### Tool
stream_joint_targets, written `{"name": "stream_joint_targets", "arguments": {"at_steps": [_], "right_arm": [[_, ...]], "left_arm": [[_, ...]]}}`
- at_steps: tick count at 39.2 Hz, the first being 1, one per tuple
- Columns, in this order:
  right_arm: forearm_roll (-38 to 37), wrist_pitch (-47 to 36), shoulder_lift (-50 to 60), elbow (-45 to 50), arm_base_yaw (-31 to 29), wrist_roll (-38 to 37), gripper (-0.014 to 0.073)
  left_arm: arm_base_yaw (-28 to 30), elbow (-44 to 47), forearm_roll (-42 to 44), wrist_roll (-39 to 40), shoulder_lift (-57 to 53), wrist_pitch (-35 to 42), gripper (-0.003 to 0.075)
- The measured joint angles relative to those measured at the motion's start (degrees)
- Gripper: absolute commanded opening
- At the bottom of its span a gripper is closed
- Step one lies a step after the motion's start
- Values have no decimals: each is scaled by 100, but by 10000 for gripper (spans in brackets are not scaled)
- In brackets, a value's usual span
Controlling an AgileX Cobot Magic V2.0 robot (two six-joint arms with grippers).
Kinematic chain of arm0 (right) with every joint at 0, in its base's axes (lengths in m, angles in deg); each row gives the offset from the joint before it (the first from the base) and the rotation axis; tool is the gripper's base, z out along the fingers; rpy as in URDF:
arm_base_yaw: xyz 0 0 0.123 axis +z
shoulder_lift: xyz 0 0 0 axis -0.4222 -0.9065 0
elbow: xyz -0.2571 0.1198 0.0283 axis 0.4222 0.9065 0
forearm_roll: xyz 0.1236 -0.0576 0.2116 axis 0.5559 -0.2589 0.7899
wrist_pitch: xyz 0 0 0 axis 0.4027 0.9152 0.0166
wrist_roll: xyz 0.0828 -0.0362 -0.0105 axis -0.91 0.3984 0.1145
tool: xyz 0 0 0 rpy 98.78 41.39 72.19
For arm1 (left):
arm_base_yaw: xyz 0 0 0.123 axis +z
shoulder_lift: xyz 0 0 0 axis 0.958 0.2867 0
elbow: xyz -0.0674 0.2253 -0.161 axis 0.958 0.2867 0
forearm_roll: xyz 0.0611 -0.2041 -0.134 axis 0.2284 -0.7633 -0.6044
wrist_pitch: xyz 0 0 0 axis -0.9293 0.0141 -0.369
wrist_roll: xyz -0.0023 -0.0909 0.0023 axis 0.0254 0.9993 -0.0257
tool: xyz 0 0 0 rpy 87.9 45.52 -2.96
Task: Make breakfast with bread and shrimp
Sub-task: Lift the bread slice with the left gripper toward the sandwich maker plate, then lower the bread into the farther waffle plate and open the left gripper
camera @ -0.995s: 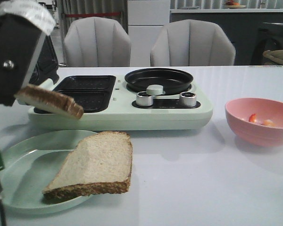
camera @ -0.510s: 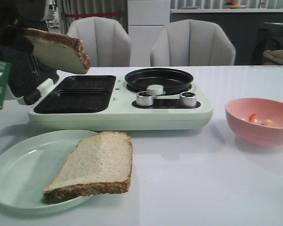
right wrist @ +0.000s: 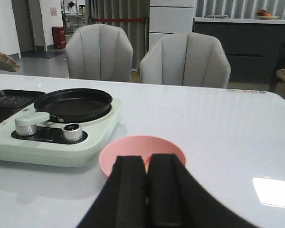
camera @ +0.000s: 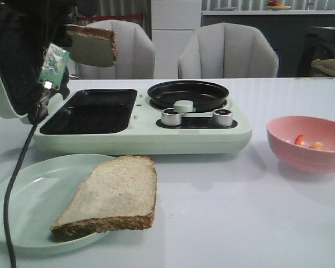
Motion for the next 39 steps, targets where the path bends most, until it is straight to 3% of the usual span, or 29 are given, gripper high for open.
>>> {"name": "stream_joint_targets", "arguments": {"at_steps": [14,39], "right_arm": [[0,0,0,0,0,0,142],[0,0,0,0,0,0,142]], "left_arm": [[289,-863,49,138,1254,624,171],[301,-500,-269,576,1608,463,177]]}}
